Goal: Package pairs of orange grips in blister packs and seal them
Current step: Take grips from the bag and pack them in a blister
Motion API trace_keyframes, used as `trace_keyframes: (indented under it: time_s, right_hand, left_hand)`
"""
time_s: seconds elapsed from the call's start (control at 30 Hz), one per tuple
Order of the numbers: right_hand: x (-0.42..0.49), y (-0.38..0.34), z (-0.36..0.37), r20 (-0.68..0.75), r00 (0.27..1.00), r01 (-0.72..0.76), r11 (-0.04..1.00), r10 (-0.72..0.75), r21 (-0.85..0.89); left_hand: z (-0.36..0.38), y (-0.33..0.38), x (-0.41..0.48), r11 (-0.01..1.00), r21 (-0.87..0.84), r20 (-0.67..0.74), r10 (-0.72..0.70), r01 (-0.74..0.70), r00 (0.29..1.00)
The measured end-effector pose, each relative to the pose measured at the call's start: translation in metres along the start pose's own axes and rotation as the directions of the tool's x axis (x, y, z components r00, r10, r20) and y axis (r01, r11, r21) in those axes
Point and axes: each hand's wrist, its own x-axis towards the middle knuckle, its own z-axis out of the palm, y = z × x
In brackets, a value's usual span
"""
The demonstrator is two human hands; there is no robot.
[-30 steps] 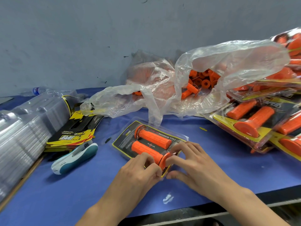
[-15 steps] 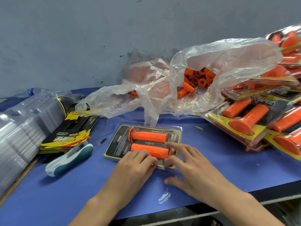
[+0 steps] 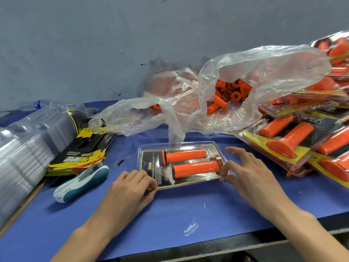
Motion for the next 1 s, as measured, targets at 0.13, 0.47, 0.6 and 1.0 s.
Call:
trace_keyframes:
  time_s: [0.13,0.47,0.6,1.0]
  right_hand:
    - [0.002,-0.018,0.005,-0.076,0.996,0.026,0.995,-0.034,-0.097]
    - [0.002,-0.056,0.007,0.044,0.978,0.192,0.964,-0.203,0.186]
    - [0.006,-0.042,0.01,0.092,0.966,0.203,0.93,-0.242,0.307]
    - [0.028,-0.046,0.023,0.531,0.809,-0.586,0.42,0.252,0.693]
  left_hand:
    - [-0.001,0.006,-0.003,0.996,0.069,-0.076,0.054,-0.048,0.996]
    - [-0.002,0.001,-0.022,0.986,-0.052,-0.067,0.155,-0.158,0.986]
    - [-0.009,-0.015,-0.021,0.993,-0.011,-0.035,0.121,-0.121,0.992]
    - [-0.02,0.044,-0.022,0.926,-0.154,-0.169,0.319,-0.344,0.933]
